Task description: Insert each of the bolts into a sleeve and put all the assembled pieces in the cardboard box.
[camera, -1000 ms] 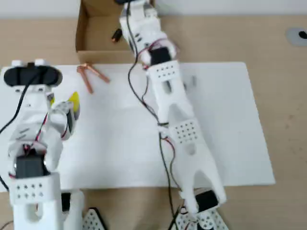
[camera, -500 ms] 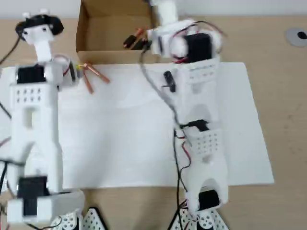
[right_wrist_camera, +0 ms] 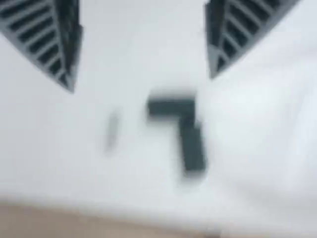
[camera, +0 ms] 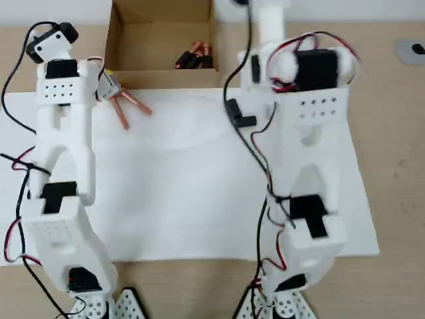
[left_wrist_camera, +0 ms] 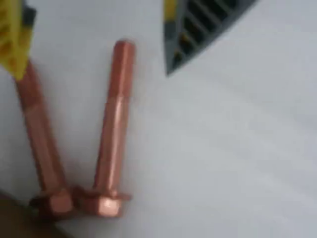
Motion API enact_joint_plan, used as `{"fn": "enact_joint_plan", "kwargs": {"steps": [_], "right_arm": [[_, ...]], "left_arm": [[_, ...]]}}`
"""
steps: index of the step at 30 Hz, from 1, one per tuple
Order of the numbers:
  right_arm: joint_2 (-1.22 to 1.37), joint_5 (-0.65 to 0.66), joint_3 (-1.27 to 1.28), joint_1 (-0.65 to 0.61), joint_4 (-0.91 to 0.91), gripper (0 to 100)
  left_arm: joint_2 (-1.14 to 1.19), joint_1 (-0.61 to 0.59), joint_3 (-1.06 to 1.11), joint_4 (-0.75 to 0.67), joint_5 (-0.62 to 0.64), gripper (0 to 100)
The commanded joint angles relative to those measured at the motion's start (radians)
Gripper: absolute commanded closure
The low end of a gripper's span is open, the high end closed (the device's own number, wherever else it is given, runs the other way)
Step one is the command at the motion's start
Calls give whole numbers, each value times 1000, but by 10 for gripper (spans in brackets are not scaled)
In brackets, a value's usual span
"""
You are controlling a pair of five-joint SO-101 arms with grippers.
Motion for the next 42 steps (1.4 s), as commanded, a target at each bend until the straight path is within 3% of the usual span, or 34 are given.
{"fn": "enact_joint_plan", "kwargs": {"steps": [1,10,21,37,42], "right_arm": [[-101,-9,200,-27,-31,785],[-154,-9,312,-10,-74,785],[-159,-87,315,-15,-64,785],[-159,-89,315,-15,-63,785],[-156,-89,315,-15,-63,785]], "left_arm": [[44,17,-124,5,3,802],[249,12,-226,0,-276,802],[389,25,-368,-3,-279,802],[596,21,-580,-2,-245,802],[601,23,-586,-2,-242,909]]}}
